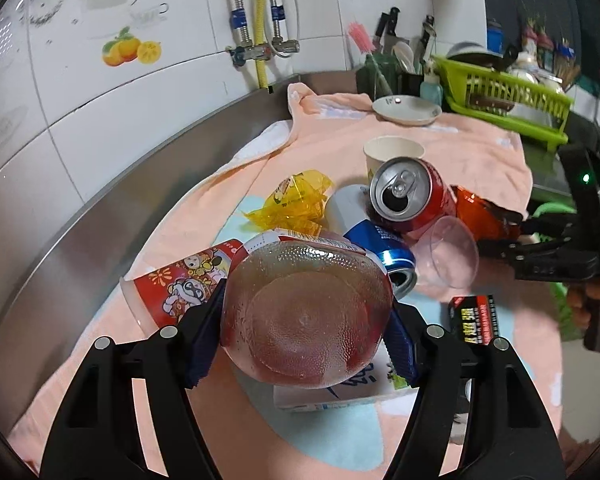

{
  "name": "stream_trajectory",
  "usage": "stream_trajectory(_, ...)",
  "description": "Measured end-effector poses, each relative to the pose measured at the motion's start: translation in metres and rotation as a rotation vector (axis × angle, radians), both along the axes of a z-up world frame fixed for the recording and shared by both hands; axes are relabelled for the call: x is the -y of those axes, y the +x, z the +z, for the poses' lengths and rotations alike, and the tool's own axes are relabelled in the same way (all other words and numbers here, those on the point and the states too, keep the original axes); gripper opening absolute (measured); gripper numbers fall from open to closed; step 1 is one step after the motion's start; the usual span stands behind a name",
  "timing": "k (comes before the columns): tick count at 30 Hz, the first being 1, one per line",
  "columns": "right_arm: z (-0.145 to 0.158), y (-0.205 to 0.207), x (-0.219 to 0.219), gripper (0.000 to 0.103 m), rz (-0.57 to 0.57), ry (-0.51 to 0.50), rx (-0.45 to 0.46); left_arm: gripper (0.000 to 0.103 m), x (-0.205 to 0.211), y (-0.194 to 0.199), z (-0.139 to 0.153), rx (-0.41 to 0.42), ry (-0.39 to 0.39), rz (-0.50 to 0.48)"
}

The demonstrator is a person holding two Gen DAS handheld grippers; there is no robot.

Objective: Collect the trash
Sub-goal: 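Grasp the clear plastic bowl with the left gripper while the right gripper grasps the orange snack bag, then lower the orange snack bag into the green basket and open the right gripper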

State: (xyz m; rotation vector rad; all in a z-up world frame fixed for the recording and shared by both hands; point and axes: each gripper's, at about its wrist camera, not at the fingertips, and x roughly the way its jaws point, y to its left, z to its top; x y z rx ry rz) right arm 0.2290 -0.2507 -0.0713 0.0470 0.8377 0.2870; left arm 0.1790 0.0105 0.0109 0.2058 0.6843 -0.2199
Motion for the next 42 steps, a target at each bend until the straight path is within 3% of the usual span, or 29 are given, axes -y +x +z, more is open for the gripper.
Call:
stream_trajectory(10,0.023,-0.039,0.023,0.043,-0.033,0.051,0.068,0.068,-0.016,-0.030,0.027,0.023,-0.176,-0.005)
stream_trajectory(18,0.032,-0.086,0.070,0.043,-0.110,0.046,0.100,0.068,0.018,-0.062,0.054,0.071,-0.244,-0.117)
stream_trajectory(28,0.011,-0.137,0.154,0.043,-0.276,-0.015,0.064,0.068,0.087,-0.081,0.062,0.116,-0.229,-0.226)
stream_trajectory(33,-0.016,-0.149,0.190,0.043,-0.356,-0.017,-0.001,0.068,0.101,-0.081,0.062,0.116,-0.229,-0.242)
stream_trajectory(42,-0.043,-0.155,0.207,0.043,-0.403,-0.012,-0.054,0.068,0.102,-0.074,0.063,0.109,-0.229,-0.230)
